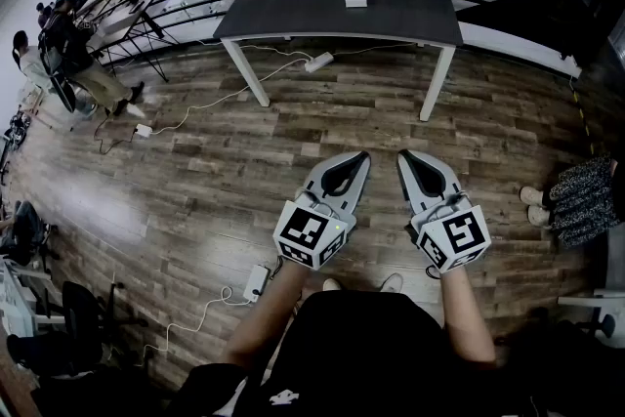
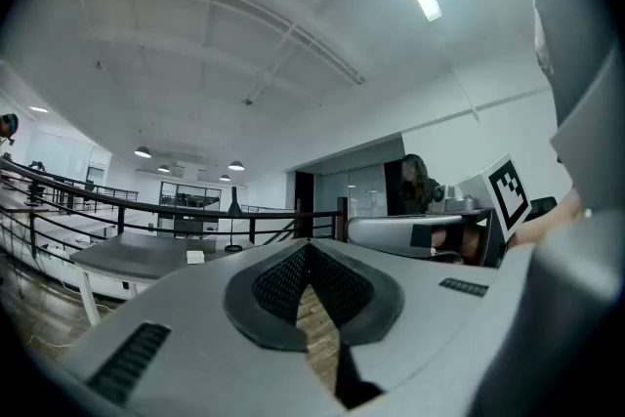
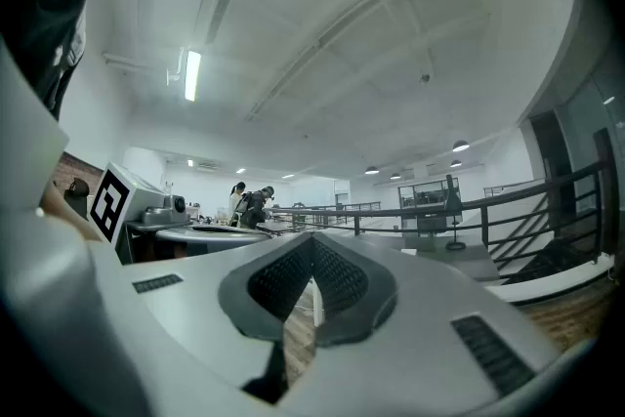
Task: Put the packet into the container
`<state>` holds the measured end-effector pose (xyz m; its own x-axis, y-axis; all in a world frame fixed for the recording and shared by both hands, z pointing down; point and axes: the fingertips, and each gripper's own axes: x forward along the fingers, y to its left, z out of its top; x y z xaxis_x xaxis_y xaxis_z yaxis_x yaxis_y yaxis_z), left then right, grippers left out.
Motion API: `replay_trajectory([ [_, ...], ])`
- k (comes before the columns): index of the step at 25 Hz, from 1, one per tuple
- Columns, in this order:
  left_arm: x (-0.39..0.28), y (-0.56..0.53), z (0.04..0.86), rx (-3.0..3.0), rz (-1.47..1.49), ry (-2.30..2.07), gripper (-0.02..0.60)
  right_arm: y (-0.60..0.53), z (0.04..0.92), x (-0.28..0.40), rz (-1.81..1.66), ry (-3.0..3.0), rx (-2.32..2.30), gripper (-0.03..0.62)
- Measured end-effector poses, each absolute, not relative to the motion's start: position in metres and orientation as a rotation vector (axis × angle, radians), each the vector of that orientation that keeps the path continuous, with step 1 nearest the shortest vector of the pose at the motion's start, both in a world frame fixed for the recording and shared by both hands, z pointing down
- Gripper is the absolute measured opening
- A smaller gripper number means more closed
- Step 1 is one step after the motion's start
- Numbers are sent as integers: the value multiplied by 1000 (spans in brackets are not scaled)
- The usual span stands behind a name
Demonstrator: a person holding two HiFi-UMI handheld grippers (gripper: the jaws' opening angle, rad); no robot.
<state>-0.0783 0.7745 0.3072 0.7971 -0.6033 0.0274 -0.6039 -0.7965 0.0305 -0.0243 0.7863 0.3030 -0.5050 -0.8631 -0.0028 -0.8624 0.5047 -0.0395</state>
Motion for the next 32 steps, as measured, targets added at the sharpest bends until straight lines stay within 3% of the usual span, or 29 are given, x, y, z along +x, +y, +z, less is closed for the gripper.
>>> replay_trajectory([
  [32,-36,799,310,2923,25,-1000,-5,814,306,18,-78,2703,-1517,5],
])
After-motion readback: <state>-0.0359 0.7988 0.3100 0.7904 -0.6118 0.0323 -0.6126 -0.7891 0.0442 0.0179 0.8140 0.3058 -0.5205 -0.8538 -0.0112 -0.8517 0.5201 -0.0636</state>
